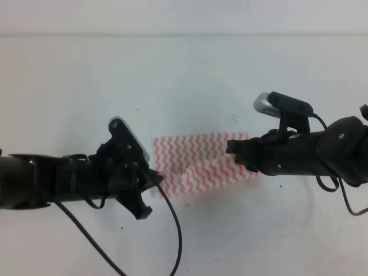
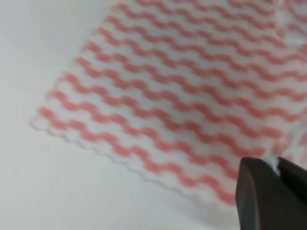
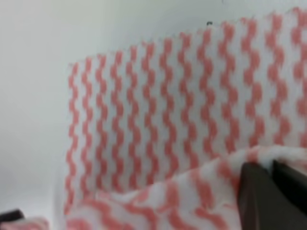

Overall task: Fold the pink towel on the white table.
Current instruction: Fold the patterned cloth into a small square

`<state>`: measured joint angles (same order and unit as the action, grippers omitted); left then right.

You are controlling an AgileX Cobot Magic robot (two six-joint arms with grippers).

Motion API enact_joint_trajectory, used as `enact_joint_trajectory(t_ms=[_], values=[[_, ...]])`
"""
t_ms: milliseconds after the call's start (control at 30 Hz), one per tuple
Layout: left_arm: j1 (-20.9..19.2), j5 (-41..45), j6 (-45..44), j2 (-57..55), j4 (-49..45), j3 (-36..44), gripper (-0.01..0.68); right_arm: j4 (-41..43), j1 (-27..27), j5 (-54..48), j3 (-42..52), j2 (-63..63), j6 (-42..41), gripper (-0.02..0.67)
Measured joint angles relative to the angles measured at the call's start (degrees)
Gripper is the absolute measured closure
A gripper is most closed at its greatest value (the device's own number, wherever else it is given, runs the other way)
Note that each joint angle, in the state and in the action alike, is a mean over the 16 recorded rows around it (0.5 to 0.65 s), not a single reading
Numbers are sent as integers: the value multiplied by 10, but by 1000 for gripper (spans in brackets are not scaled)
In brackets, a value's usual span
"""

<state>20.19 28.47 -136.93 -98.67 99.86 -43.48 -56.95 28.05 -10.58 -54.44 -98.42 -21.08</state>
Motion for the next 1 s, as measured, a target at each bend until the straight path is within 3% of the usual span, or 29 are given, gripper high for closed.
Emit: enact_joint_trajectory(t_ms=[533,1000], values=[[0,-54,23,-19,0,-51,675,-1,-3,31,-1,3,0,665],[0,-69,26,-35,0,-69,675,0,-31,-8,-43,-32,0,665]])
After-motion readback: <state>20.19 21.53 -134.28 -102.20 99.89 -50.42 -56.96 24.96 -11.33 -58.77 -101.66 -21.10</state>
